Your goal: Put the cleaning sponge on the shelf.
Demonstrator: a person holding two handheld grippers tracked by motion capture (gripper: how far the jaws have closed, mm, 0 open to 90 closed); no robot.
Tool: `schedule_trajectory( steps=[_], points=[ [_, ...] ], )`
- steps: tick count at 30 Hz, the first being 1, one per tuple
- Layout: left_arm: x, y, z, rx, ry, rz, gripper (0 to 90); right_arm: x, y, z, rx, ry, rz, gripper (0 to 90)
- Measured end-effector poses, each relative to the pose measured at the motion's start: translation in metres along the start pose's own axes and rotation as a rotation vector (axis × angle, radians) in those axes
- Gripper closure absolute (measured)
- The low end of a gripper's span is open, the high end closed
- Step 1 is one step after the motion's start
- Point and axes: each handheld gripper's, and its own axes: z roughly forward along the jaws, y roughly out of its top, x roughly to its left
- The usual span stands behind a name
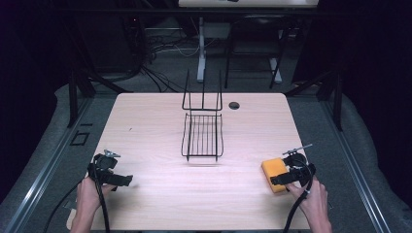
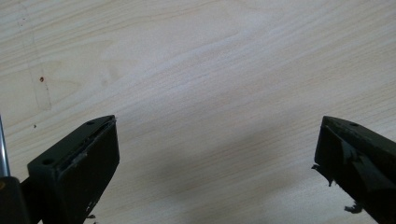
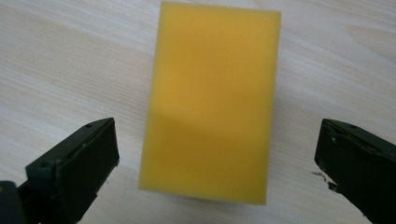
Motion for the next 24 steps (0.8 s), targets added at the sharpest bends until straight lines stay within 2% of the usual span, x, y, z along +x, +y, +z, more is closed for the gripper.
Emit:
schedule_trajectory(
  steps=[1,5,6,7,8,9,10,14,15,17,18,21,24],
  points=[
    [0.000,0.000,0.000,0.001,-0.001,0.000,0.1,-0.001,0.000,-0.001,0.020,-0.018,-0.014,0.0],
    [0.000,0.000,0.001,0.001,-0.001,-0.003,0.0,-0.001,-0.001,0.003,0.029,-0.010,-0.013,0.0],
    [0.000,0.000,0.001,0.001,0.000,0.000,0.1,0.000,-0.001,0.005,0.020,0.006,-0.006,0.0],
    [0.000,0.000,0.001,0.001,-0.001,0.001,0.0,0.000,-0.001,0.004,0.048,-0.006,-0.017,0.0],
    [0.000,0.000,0.001,0.002,0.000,0.002,0.1,0.001,-0.001,0.006,0.046,-0.008,-0.018,0.0],
    [-0.001,0.000,0.001,0.001,0.000,0.000,0.1,0.002,-0.001,0.009,0.042,0.014,-0.010,0.0],
    [-0.001,0.001,0.001,0.003,-0.001,0.003,0.1,0.002,-0.001,0.010,0.048,0.015,-0.012,0.0],
    [-0.001,0.001,0.002,0.005,-0.005,0.005,0.0,0.004,0.000,0.015,0.078,0.001,-0.011,0.0],
    [-0.001,0.001,0.002,0.006,-0.004,0.007,0.1,0.003,0.001,0.015,0.095,-0.017,-0.019,0.0],
    [-0.001,0.001,0.002,0.007,-0.005,0.007,0.1,0.004,0.000,0.018,0.087,-0.002,-0.006,1.6],
    [-0.001,0.001,0.002,0.007,-0.008,0.003,0.0,0.003,0.000,0.017,0.101,-0.023,-0.016,2.1],
    [0.000,0.001,0.002,0.008,-0.010,0.001,0.0,0.004,0.000,0.018,0.108,-0.025,-0.019,4.3],
    [0.000,0.000,0.002,0.007,-0.005,0.002,0.1,0.005,-0.001,0.021,0.098,-0.005,-0.016,8.3]
  ],
)
